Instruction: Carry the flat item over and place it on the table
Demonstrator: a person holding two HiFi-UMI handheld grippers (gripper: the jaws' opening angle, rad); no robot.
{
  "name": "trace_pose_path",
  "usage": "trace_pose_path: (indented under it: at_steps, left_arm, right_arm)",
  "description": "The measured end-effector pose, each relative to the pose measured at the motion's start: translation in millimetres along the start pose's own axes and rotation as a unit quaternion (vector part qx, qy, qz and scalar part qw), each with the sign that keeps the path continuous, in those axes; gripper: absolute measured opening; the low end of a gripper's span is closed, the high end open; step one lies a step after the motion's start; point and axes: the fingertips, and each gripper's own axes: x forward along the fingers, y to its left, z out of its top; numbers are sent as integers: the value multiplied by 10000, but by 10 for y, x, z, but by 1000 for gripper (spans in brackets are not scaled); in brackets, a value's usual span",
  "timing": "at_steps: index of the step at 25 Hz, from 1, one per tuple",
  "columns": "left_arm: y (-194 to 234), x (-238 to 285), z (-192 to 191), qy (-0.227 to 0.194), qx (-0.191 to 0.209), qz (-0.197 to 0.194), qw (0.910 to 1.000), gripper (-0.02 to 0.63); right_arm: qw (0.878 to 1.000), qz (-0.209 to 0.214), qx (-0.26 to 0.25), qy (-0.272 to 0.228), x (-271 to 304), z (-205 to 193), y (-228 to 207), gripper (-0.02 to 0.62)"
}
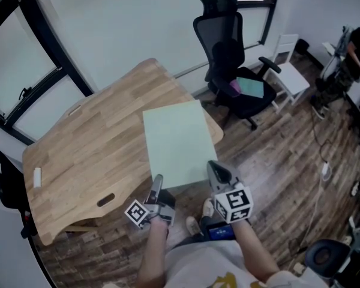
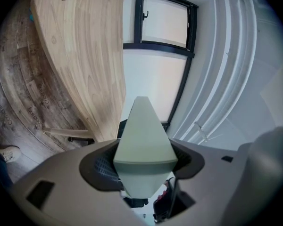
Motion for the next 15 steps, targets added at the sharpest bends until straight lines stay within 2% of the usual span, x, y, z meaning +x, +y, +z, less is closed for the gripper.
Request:
trace_pose_path:
  at_steps: [15]
  left_arm:
    - [192,-45,-68,-32,-124,184,9997,285]
  right_arm:
    - [9998,42,124,134,74,-140,-78,-2]
